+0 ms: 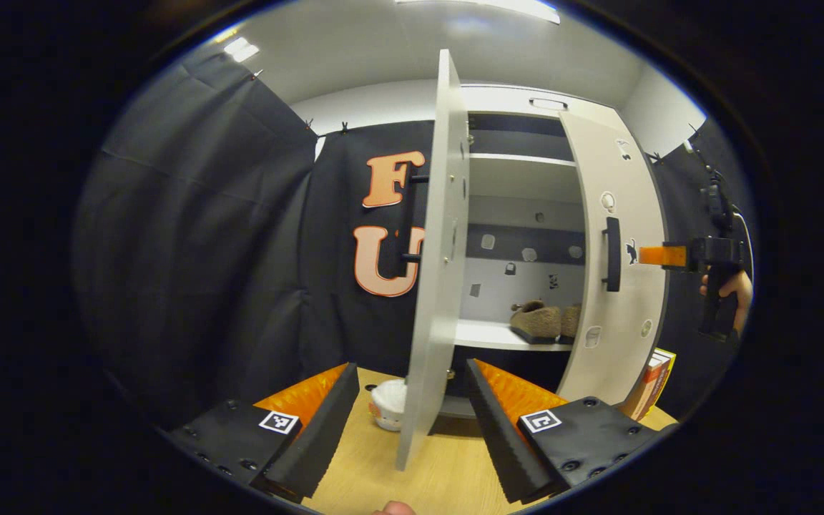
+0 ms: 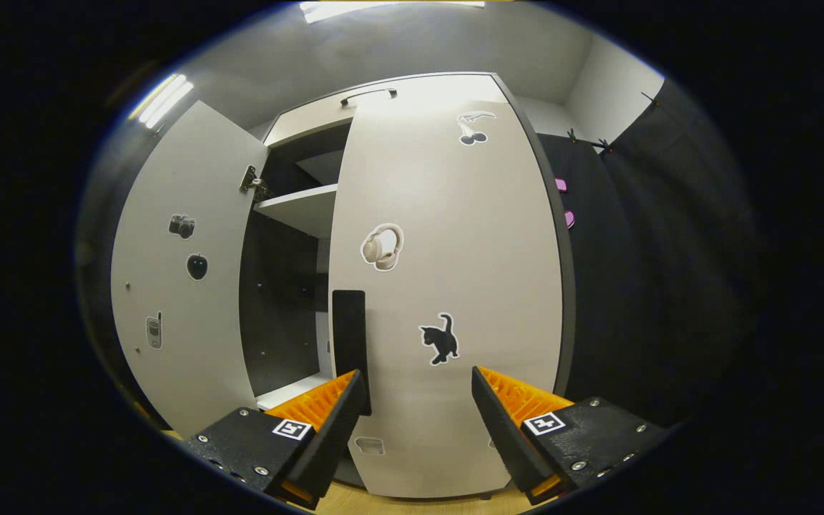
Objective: Grab one shoe with the right hand and put it into the shoe cabinet, grab the other shoe with the left hand and put it into the shoe cabinet; then close the right door with the right hand and the left door with the left hand.
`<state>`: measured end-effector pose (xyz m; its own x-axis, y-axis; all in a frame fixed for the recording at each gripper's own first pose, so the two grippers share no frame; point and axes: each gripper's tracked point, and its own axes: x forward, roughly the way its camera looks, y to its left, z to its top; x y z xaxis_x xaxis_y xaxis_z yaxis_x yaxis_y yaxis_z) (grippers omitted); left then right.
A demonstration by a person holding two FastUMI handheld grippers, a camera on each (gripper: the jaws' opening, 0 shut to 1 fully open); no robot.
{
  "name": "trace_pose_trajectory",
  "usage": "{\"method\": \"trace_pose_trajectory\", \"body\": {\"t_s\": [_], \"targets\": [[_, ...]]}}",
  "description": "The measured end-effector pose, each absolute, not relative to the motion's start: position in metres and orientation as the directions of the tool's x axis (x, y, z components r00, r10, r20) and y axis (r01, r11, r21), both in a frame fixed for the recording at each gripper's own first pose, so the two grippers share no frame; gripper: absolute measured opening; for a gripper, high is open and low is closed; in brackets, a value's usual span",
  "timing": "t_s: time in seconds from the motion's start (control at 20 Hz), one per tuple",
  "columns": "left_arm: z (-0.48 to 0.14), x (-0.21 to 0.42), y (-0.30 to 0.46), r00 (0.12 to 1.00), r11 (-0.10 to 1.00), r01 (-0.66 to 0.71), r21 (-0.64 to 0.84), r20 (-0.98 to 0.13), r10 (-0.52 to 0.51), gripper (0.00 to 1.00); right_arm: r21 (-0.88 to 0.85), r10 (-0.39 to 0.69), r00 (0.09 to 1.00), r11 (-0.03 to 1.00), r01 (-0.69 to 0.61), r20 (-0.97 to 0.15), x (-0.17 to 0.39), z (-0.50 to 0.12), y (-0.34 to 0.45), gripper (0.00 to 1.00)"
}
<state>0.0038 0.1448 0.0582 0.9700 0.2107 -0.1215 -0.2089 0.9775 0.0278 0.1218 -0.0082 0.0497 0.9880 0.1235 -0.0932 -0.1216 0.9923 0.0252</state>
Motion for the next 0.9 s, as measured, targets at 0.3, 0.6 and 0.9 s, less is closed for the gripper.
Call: {"method": "trace_pose_trajectory", "body": {"t_s": [0.3, 0.6, 0.9], "targets": [[0.099, 0.038, 0.203, 0.952, 0.950, -0.291, 0.113, -0.059, 0.299, 0.97, 0.027, 0.084, 0.992, 0.996, -0.082, -0.096, 0.078, 0.047, -0.036, 0.92], [0.150, 0.091, 0.221, 0.960, 0.953, -0.279, 0.117, 0.014, 0.280, 0.94, 0.034, 0.038, 0.992, 0.999, -0.034, -0.123, 0.056, 0.030, -0.061, 0.92], [0.159, 0.117, 0.223, 0.964, 0.956, -0.267, 0.119, 0.039, 0.265, 0.95, 0.043, 0.026, 0.993, 0.999, -0.021, -0.119, 0.048, 0.034, -0.071, 0.92]]}}
